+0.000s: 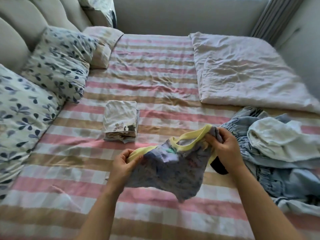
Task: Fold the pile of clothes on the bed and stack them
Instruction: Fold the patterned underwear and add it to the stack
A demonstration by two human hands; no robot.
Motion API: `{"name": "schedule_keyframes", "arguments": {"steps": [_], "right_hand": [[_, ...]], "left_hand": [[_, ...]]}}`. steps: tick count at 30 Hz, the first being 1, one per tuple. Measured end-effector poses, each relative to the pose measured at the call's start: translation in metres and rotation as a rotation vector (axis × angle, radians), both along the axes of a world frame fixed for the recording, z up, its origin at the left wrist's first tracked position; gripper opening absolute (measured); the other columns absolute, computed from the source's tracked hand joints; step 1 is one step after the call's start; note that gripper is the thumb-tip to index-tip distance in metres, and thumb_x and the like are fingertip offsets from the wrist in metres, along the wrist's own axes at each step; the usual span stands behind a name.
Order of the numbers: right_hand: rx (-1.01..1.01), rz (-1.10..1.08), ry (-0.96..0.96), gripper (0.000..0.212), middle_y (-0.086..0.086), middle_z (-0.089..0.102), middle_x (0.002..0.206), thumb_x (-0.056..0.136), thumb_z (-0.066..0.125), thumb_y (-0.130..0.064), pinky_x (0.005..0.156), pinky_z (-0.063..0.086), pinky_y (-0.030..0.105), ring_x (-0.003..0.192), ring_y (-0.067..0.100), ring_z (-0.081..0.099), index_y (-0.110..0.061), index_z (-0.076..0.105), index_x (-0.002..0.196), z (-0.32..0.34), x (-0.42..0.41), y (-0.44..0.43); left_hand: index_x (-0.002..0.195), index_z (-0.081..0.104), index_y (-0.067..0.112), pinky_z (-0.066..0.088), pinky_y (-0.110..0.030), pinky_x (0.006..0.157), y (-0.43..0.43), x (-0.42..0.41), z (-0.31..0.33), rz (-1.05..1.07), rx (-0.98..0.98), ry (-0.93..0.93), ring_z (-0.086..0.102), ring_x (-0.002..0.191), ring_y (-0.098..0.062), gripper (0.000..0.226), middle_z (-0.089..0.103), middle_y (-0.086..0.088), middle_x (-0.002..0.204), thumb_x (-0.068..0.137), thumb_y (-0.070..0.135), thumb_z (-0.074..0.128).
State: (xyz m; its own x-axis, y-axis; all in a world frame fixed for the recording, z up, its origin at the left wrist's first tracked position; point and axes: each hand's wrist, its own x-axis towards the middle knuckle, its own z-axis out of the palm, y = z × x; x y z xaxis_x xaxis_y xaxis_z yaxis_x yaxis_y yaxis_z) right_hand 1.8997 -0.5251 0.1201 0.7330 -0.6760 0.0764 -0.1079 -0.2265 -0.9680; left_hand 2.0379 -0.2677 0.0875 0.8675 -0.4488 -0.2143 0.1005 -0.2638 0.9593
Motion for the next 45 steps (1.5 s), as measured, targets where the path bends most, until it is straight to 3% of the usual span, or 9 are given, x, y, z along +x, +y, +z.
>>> {"name": "schedule_keyframes", "arguments": {"steps": [4, 9, 15, 19, 23, 29, 33, 40, 45], "right_hand": [[0.040, -0.056, 0.114, 0.005, 0.002, 0.058, 0.071, 0.086, 0.063, -0.009, 0.062, 0.041, 0.025, 0.066, 0.011, 0.051, -0.009, 0.061, 0.081, -0.036, -0.013, 0.002], [0.096, -0.131, 0.352, 0.013, 0.002, 0.057, 0.068, 0.087, 0.059, -0.004, 0.059, 0.037, 0.027, 0.065, 0.013, 0.049, -0.012, 0.061, 0.077, -0.147, -0.031, 0.023], [0.125, -0.186, 0.510, 0.005, 0.010, 0.064, 0.083, 0.088, 0.059, -0.008, 0.068, 0.042, 0.033, 0.078, 0.022, 0.057, -0.009, 0.064, 0.090, -0.250, -0.043, 0.041], [0.176, -0.197, 0.493, 0.016, 0.009, 0.065, 0.088, 0.083, 0.064, -0.003, 0.070, 0.044, 0.032, 0.081, 0.020, 0.058, -0.004, 0.062, 0.099, -0.265, -0.052, 0.040], [0.209, -0.217, 0.402, 0.019, -0.002, 0.065, 0.082, 0.080, 0.067, -0.001, 0.059, 0.044, 0.009, 0.075, 0.005, 0.058, -0.015, 0.061, 0.090, -0.265, -0.064, 0.039], [0.262, -0.250, 0.328, 0.030, -0.009, 0.064, 0.077, 0.085, 0.059, 0.002, 0.058, 0.043, 0.004, 0.065, -0.009, 0.059, -0.027, 0.061, 0.082, -0.252, -0.065, 0.043], [0.272, -0.237, 0.281, 0.018, -0.005, 0.064, 0.074, 0.089, 0.054, 0.000, 0.062, 0.045, 0.008, 0.064, -0.005, 0.057, -0.013, 0.067, 0.087, -0.218, -0.057, 0.046], [0.198, -0.152, 0.123, 0.024, -0.007, 0.069, 0.068, 0.087, 0.056, 0.001, 0.060, 0.045, 0.008, 0.064, -0.006, 0.060, -0.018, 0.068, 0.080, -0.077, -0.047, 0.071], [0.111, -0.052, 0.095, 0.022, 0.003, 0.069, 0.071, 0.085, 0.059, 0.000, 0.057, 0.048, 0.013, 0.066, 0.005, 0.062, -0.018, 0.070, 0.081, 0.030, -0.061, 0.093]], "left_hand": [[0.073, 0.056, 0.000, 0.034, -0.024, 0.049, 0.014, 0.005, -0.029, -0.047, 0.090, 0.072, 0.043, 0.057, -0.011, 0.030, 0.048, -0.001, 0.061, 0.075, 0.023, 0.075], [0.066, 0.050, 0.013, 0.033, -0.023, 0.050, 0.030, -0.010, -0.123, -0.204, 0.409, 0.126, 0.044, 0.058, -0.010, 0.023, 0.049, 0.004, 0.060, 0.084, 0.012, 0.065], [0.068, 0.049, 0.015, 0.032, -0.028, 0.059, 0.022, -0.027, -0.211, -0.482, 0.753, 0.024, 0.053, 0.066, -0.019, 0.025, 0.054, -0.002, 0.067, 0.085, 0.030, 0.061], [0.106, 0.057, 0.007, 0.039, -0.035, 0.085, -0.019, -0.020, -0.234, -0.336, 0.742, -0.303, 0.050, 0.105, -0.027, 0.029, 0.059, -0.010, 0.108, 0.091, 0.032, 0.053], [0.124, 0.048, 0.008, 0.037, -0.038, 0.098, -0.076, -0.024, -0.259, -0.493, 0.695, -0.250, 0.041, 0.119, -0.026, 0.035, 0.049, -0.010, 0.126, 0.092, 0.022, 0.052], [0.101, 0.059, 0.018, 0.040, -0.038, 0.084, -0.079, -0.029, -0.275, -0.515, 0.920, -0.254, 0.049, 0.109, -0.029, 0.020, 0.059, -0.007, 0.112, 0.084, 0.029, 0.060], [0.085, 0.059, 0.012, 0.034, -0.034, 0.073, -0.056, -0.023, -0.245, -0.365, 0.673, -0.218, 0.049, 0.098, -0.032, 0.002, 0.058, -0.012, 0.096, 0.085, 0.011, 0.057], [0.065, 0.055, 0.019, 0.038, -0.021, 0.053, 0.004, -0.002, -0.077, -0.141, 0.196, -0.213, 0.048, 0.055, -0.003, 0.026, 0.051, 0.006, 0.058, 0.080, 0.001, 0.066], [0.075, 0.064, 0.018, 0.045, -0.022, 0.058, 0.049, 0.002, 0.048, -0.143, 0.053, -0.330, 0.054, 0.062, -0.006, 0.016, 0.061, -0.002, 0.066, 0.079, 0.003, 0.068]]}}
